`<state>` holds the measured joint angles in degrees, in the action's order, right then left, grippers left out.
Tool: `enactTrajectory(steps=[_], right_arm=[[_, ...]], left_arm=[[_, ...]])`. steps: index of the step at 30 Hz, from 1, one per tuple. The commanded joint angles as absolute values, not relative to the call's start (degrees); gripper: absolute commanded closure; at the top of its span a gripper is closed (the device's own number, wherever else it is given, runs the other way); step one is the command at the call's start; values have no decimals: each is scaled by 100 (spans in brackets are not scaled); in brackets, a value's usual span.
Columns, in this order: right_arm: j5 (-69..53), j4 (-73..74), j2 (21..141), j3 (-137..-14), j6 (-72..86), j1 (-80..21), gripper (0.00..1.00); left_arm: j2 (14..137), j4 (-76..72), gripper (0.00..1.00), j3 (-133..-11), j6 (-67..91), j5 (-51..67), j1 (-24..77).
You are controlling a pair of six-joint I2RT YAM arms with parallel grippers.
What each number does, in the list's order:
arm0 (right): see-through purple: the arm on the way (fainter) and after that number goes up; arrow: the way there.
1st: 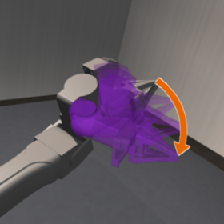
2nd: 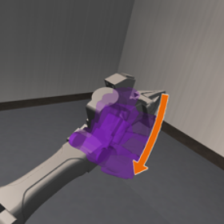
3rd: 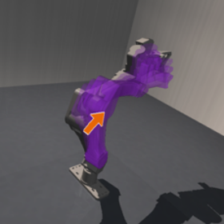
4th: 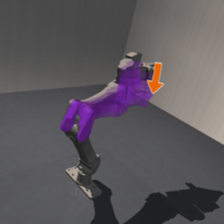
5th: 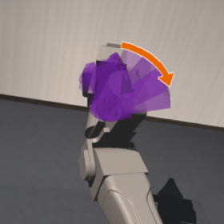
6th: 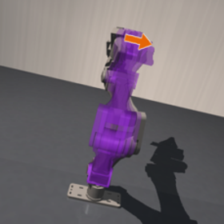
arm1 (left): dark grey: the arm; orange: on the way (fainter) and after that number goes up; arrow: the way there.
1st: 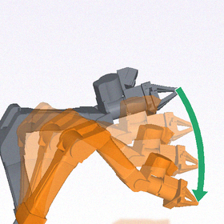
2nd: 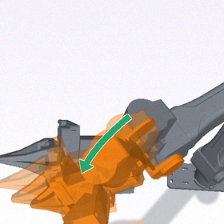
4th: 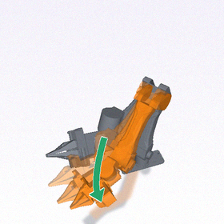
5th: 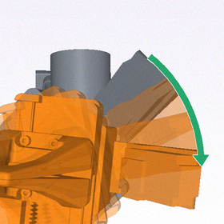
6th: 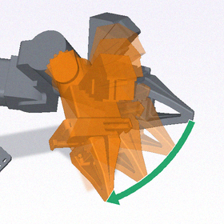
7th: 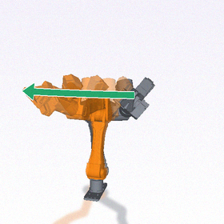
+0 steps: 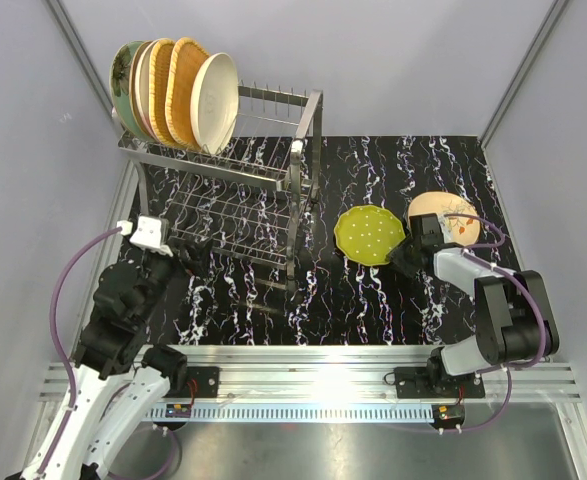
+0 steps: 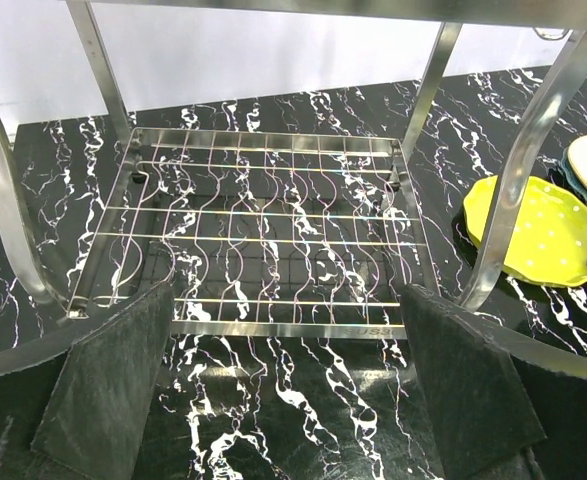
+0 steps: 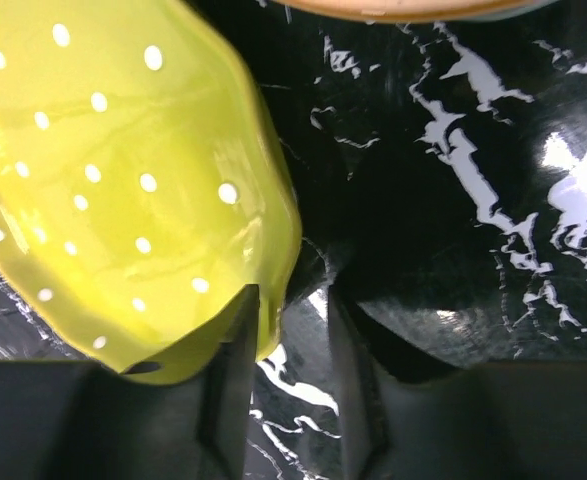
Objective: Load the plates into the dish rack
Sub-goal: Grab a plate with the right arm
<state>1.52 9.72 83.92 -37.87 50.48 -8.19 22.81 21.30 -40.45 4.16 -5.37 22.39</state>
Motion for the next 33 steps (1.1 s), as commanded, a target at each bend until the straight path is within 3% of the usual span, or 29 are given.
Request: enactTrajectory(steps=[1, 8, 15, 23, 33], right_arm=[[545, 1204, 8499, -3937, 4896, -800, 62], [378, 1248, 8359, -3832, 4580, -809, 74], [194, 1599, 8043, -3832, 4166, -809, 100], [62, 2047, 6874, -3472, 4061, -809, 100], [-588, 2522, 5679, -3253, 3613, -809, 100]], left_arm=[[2215, 1942, 1, -4017, 466, -545, 2250], [2294, 1995, 1, -4051, 519, -379, 2276], [2750, 1837, 1, -4183, 1026, 1325, 2382], [3032, 888, 1, -3648, 2442, 2293, 2478], [4182, 458, 1, -3419, 3031, 2110, 3321]])
